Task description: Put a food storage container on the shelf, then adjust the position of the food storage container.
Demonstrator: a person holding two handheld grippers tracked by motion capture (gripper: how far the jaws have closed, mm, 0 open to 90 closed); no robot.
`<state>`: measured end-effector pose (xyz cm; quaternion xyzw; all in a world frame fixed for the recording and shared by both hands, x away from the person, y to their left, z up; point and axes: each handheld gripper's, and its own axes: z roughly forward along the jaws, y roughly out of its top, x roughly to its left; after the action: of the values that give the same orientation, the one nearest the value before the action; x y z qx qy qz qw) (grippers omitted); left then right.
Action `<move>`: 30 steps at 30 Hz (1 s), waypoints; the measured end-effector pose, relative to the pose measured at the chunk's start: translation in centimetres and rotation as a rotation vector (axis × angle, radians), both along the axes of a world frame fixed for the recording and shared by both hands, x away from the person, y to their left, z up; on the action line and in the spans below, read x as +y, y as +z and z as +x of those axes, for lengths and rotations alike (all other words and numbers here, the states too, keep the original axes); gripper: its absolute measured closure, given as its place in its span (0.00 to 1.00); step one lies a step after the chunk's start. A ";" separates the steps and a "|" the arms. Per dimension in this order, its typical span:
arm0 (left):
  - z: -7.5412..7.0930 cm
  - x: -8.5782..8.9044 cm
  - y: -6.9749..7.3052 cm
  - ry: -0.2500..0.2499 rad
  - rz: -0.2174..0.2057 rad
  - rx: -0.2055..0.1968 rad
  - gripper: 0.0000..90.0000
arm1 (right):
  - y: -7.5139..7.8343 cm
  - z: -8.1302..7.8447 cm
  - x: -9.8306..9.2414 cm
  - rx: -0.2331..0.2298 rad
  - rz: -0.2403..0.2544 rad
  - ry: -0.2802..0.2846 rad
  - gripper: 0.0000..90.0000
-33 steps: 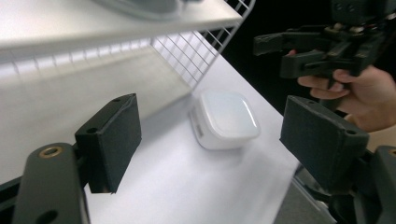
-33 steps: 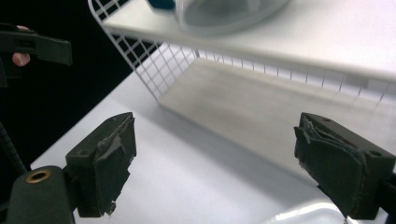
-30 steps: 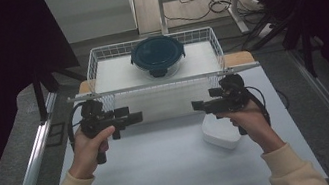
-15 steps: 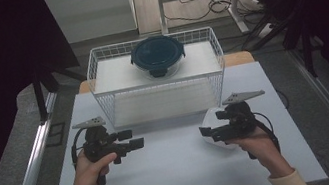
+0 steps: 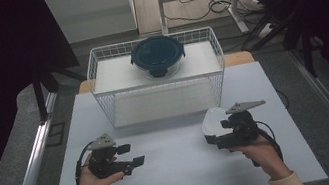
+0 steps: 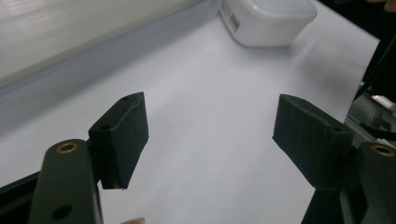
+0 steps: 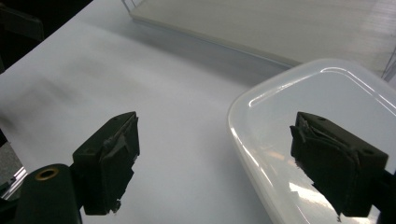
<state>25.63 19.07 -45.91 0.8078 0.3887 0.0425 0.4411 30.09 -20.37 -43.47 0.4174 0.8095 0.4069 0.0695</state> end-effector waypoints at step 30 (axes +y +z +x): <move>0.9 1.5 -1.3 0.100 0.041 0.078 0.26 | 1.0 2.8 -4.5 -0.020 0.030 -0.136 0.43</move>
<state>26.48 20.60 -47.23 0.7973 0.4444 0.0410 0.4063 32.93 -24.92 -42.47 0.4685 0.7723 0.4174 0.0987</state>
